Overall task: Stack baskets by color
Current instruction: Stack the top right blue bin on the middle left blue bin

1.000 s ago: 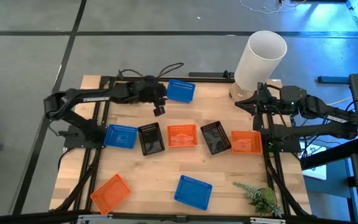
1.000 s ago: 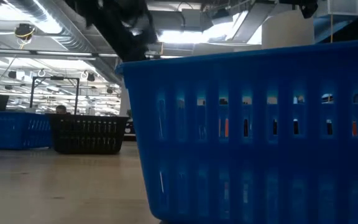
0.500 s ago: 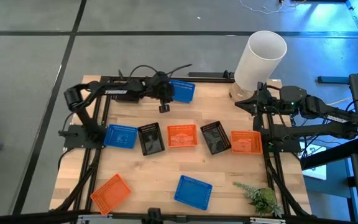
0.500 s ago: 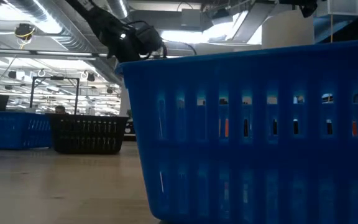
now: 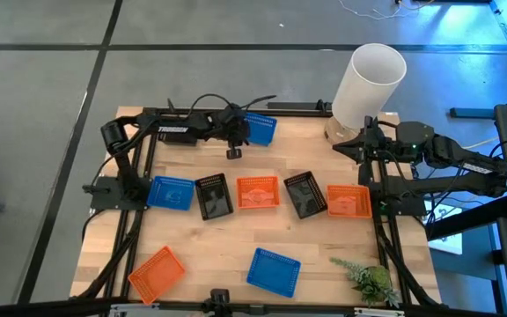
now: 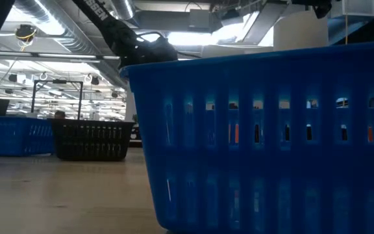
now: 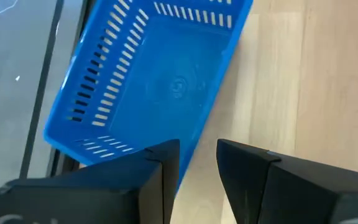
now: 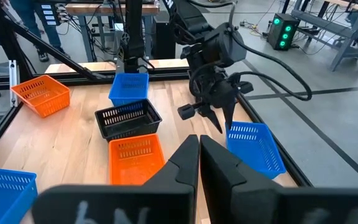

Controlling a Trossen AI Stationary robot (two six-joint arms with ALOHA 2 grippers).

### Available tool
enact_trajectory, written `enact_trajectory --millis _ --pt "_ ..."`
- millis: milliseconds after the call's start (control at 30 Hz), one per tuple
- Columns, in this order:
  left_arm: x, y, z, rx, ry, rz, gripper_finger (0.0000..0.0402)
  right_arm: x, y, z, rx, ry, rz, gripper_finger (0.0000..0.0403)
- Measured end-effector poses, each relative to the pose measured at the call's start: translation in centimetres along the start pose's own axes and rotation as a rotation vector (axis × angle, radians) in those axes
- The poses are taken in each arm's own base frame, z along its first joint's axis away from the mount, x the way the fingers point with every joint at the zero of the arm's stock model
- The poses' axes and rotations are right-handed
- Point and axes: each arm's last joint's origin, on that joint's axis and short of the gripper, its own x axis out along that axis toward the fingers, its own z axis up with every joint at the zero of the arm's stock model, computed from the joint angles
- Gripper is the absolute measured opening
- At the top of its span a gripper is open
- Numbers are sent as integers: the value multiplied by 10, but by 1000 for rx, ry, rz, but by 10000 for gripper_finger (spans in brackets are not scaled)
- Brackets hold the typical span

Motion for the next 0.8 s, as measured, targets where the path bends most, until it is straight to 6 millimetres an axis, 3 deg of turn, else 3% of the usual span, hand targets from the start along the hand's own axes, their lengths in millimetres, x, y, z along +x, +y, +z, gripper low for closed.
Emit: enact_trajectory --millis 433,800 --pt "1 10 -9 32 46 9 99 0 0 0 0 1 0 16" --pt "17 7 -18 78 96 -9 99 0 0 0 1 0 0 16"
